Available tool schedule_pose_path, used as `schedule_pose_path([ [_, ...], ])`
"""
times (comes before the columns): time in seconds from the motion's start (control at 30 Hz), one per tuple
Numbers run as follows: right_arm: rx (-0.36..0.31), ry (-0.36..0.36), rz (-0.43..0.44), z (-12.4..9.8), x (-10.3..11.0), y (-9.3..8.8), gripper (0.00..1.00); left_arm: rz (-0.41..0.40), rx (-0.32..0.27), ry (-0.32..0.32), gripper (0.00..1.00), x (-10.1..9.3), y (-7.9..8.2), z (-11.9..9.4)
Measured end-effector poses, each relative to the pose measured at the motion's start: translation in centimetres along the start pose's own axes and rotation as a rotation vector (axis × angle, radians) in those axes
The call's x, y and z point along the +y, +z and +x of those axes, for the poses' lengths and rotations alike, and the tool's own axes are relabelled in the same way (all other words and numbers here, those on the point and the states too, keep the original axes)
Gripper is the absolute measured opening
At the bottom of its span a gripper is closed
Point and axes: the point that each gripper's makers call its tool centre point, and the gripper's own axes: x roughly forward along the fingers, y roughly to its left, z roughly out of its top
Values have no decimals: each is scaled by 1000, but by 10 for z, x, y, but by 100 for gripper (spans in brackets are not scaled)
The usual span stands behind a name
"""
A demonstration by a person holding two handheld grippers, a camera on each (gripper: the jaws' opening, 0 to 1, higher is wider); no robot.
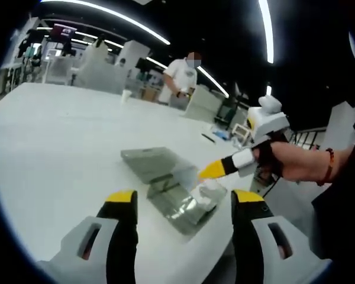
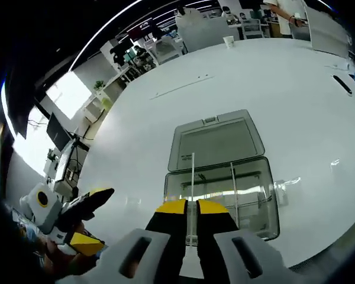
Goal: Insert the divider into the dual guide fixture by aligning both edges with the guide slots and pushing it downward to the bottom, including one-sided entry, uneven engagement, binding, and posture correction.
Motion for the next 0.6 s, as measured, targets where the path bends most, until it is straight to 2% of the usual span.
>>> schedule_pose_path([
  [0.23, 26, -9, -12, 2, 0, -4, 0, -3, -2, 1, 63, 2, 0, -1],
  [0.6, 99, -47, -101, 13, -4, -12, 0, -16, -1, 5, 62, 3, -1, -3],
])
